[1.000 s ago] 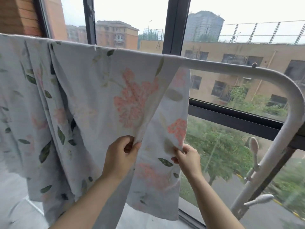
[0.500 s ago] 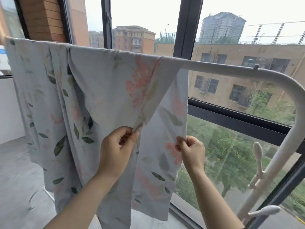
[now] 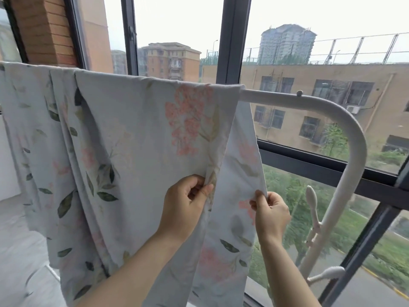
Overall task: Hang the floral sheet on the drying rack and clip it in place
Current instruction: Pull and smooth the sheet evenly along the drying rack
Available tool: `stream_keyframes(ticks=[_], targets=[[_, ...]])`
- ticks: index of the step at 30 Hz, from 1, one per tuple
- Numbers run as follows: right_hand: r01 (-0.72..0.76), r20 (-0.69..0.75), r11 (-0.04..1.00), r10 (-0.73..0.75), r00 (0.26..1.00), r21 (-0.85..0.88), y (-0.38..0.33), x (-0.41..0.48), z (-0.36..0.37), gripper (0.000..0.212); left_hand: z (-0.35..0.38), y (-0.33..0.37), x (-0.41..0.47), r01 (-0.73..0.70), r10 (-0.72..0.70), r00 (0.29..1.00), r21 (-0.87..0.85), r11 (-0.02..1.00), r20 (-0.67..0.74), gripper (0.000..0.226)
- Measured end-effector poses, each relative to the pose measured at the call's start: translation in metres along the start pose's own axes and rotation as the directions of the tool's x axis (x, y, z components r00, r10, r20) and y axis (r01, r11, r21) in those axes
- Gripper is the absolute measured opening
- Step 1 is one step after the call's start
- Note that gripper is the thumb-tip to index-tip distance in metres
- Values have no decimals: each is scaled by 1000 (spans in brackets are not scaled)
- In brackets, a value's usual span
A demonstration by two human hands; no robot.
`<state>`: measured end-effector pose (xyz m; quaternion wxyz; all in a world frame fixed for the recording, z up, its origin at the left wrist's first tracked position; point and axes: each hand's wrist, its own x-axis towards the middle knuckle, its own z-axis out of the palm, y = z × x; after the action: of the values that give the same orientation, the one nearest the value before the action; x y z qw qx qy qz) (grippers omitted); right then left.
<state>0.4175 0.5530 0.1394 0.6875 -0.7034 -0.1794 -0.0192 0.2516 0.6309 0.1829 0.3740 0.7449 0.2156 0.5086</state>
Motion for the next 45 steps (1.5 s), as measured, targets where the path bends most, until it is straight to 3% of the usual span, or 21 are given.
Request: stream_keyframes(ticks=[4, 8, 15, 18, 21, 25, 29, 33, 38, 45], targets=[[-7, -53, 1000, 7, 999, 4, 3, 0, -15, 28, 19, 14, -9, 14, -13, 1000, -35, 999, 29, 16], [1, -2, 1000, -1, 1000, 18, 4, -9, -23, 27, 26, 20, -17, 34, -33, 999, -30, 999, 16, 15], [-45, 316, 993, 8, 949, 111, 1, -24, -30, 10, 17, -1, -31, 126, -123, 991, 68, 990, -47, 7], [25, 432, 987, -92, 897, 160, -24, -27, -31, 12, 6, -4, -28, 147, -140, 987, 93, 985, -81, 2], [182, 422, 964, -249, 872, 193, -61, -15, -23, 13, -6, 10, -5, 105, -91, 988, 107, 989, -124, 12], [271, 280, 940, -323, 904, 208, -86, -2, -11, 15, -5, 19, 3, 178, -198, 979, 262, 948, 49, 41], [243, 242, 946, -292, 925, 214, -74, -6, -11, 21, 2, 2, -4, 151, -163, 987, 338, 929, 9, 19], [217, 208, 963, -248, 946, 160, -52, -4, -12, 25, -2, 1, 1, 86, -82, 996, 220, 972, -27, 30], [97, 239, 994, -105, 965, 47, -15, -9, -7, 28, -12, 33, 12, -90, 96, 992, 86, 992, -80, 13], [98, 334, 992, -120, 935, 81, -31, -16, -10, 15, 4, -20, -8, 82, -99, 993, 227, 970, 64, 12]])
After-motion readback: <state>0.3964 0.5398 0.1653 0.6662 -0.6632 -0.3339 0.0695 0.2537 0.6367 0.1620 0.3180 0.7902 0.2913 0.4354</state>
